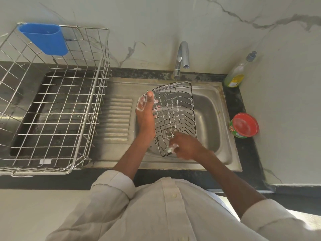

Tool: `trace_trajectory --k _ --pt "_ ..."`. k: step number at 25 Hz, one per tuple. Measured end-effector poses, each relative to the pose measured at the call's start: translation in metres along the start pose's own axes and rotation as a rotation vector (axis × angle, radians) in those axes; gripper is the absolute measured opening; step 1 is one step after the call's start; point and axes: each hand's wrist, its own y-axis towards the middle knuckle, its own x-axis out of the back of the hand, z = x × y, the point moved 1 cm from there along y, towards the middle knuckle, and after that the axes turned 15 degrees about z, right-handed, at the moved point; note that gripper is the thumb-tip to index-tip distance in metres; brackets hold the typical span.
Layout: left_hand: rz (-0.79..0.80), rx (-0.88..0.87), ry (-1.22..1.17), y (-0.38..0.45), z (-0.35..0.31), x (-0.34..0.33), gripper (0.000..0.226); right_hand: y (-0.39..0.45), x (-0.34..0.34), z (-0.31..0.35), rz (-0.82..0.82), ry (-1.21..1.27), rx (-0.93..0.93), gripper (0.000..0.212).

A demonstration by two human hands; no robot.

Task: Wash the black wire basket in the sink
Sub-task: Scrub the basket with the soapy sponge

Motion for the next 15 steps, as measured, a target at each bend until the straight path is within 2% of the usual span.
trace_trajectory --k 3,5,7,9,10,12,15 --pt "-0.015 -0.009 -0.023 0.003 -0.003 -0.001 0.078 -0.011 0.010 -0.002 -0.192 0.015 -0.319 0.008" --pt "-0.002 -0.017 -0.029 0.004 -0.005 -0.005 0.068 -0.007 0.011 0.000 -0.238 0.030 -0.416 0.009" --pt "-0.001 -0.010 -0.032 0.005 -0.005 -0.010 0.059 0.004 0.012 0.001 -0.266 0.098 -0.419 0.009" --pt "-0.022 0.008 -0.015 0.006 -0.001 -0.012 0.053 0.016 0.010 0.005 -0.248 0.144 -0.298 0.017" --pt "-0.027 0.017 -0.016 0.006 -0.001 -0.013 0.060 0.021 0.009 0.009 -0.197 0.144 -0.201 0.021" --pt "-0.034 0.034 0.005 0.004 -0.004 -0.014 0.086 0.023 0.005 0.015 -0.136 0.057 -0.091 0.027" --pt "-0.023 0.029 0.030 0.003 -0.005 -0.015 0.105 0.023 0.009 0.001 -0.209 -0.083 -0.201 0.030"
